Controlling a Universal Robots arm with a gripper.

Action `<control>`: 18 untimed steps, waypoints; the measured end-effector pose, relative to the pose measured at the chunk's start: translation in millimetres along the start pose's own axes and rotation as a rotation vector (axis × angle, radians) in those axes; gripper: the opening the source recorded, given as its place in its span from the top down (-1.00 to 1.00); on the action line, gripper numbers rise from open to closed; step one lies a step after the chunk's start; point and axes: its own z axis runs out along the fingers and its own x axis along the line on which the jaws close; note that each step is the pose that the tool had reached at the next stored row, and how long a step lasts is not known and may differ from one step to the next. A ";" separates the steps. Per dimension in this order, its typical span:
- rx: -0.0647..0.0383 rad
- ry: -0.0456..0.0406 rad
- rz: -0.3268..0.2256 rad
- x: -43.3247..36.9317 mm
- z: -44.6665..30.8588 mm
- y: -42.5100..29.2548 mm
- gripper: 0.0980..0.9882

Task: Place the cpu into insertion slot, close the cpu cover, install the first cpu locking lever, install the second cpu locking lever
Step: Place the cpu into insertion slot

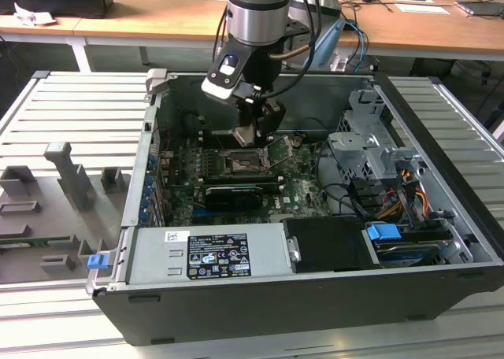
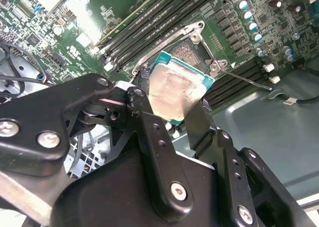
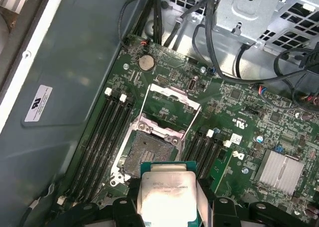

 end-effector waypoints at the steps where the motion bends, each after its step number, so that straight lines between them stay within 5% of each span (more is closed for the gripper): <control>1: 0.000 -0.0003 0.006 0.0 0.1 0.0 0.03; 18: -0.004 -0.0084 0.141 -0.1 2.5 -0.1 0.03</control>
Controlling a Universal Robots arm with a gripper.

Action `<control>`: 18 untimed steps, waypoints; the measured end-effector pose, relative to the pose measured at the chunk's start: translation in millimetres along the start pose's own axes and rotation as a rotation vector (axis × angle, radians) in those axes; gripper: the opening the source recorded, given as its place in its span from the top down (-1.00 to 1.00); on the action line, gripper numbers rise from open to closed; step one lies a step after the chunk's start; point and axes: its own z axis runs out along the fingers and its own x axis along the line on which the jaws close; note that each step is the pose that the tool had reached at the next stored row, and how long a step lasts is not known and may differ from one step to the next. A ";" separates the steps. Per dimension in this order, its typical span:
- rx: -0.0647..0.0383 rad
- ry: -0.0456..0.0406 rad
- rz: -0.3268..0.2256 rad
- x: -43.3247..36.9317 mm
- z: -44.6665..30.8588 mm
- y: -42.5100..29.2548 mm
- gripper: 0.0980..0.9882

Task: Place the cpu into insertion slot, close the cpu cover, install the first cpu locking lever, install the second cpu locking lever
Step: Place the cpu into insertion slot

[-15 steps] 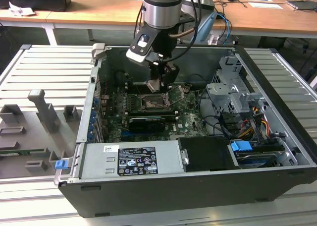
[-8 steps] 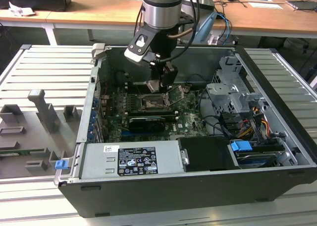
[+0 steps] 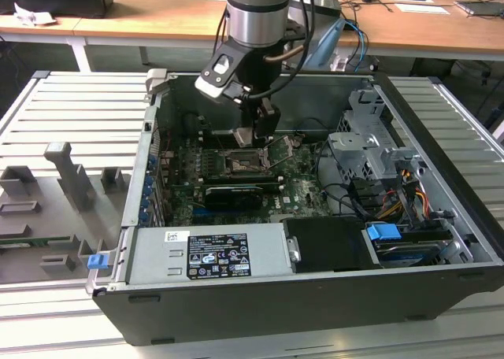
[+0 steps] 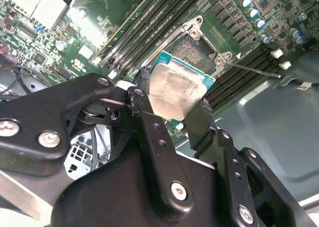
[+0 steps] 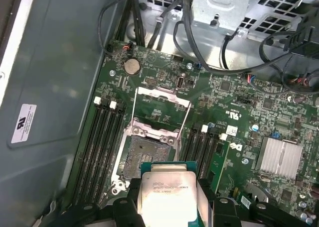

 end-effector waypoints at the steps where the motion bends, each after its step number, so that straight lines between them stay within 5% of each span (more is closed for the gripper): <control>1: 0.000 -0.0005 0.009 0.0 0.3 0.0 0.03; 11: -0.005 -0.0087 0.151 -0.1 4.0 -0.2 0.03; 18: -0.005 -0.0093 0.161 -0.4 11.7 -0.7 0.03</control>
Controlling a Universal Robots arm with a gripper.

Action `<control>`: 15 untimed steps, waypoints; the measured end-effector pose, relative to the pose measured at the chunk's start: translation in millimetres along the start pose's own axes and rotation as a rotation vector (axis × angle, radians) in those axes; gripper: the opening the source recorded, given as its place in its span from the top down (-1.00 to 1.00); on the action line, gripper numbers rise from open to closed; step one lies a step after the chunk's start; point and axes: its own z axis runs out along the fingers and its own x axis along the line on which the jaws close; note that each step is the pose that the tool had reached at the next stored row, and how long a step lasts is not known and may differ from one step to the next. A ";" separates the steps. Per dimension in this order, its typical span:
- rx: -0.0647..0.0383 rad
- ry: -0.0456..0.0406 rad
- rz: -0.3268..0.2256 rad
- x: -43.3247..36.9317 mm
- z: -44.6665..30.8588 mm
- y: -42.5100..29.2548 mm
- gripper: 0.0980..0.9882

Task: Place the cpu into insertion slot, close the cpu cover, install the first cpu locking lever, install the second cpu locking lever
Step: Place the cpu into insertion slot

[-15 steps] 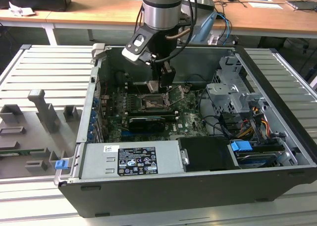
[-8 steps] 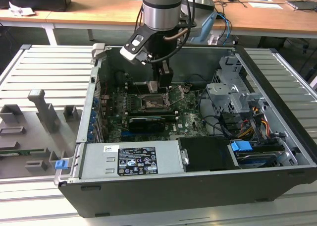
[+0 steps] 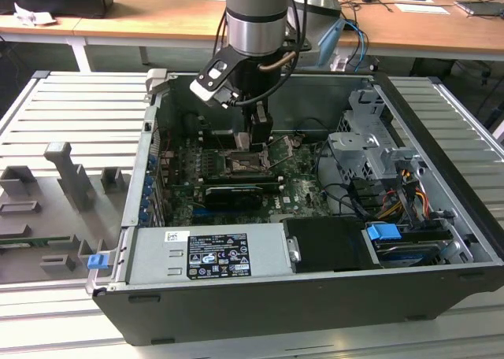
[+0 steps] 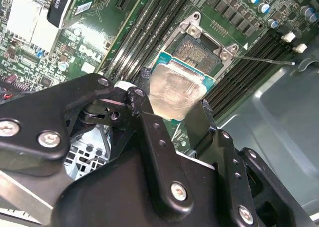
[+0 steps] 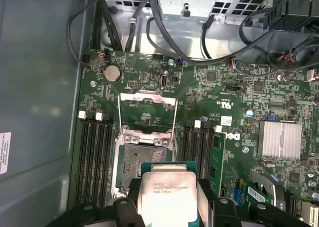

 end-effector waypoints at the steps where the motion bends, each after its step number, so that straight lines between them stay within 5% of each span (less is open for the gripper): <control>1: 0.000 0.0000 0.000 0.0 0.8 0.0 0.03; 15: 0.000 -0.0001 0.001 -0.3 10.5 -0.6 0.03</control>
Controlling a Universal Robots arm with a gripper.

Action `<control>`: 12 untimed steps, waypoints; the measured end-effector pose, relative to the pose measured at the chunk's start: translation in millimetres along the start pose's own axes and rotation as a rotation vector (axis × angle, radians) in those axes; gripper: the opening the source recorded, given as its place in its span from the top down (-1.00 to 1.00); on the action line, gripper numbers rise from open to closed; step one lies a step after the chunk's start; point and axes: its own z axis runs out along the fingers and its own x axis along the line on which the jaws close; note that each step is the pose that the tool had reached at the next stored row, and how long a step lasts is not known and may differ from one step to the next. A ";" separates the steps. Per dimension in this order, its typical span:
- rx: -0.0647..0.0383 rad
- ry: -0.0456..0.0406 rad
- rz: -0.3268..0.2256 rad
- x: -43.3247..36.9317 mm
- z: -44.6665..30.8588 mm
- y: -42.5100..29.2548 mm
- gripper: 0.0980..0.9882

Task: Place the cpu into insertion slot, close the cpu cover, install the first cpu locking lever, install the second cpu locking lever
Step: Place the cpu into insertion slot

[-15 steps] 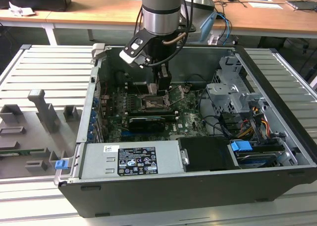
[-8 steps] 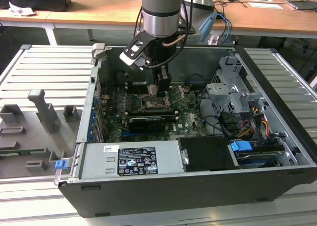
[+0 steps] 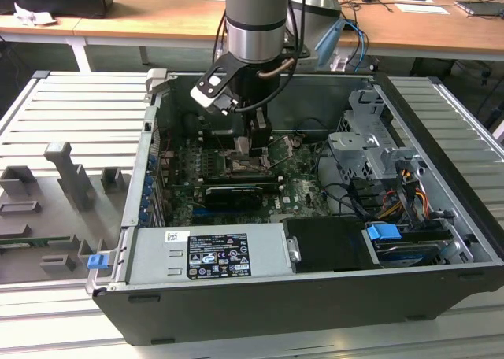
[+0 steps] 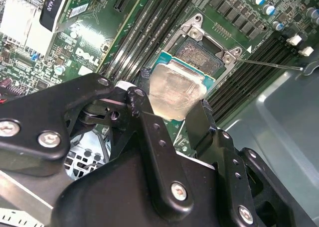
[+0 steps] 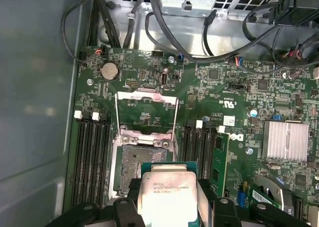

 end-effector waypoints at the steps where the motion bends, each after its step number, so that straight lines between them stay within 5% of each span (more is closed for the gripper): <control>1: 0.000 0.0000 0.000 0.0 0.5 0.0 0.03; 12: -0.004 -0.0013 0.002 0.6 14.3 -0.8 0.03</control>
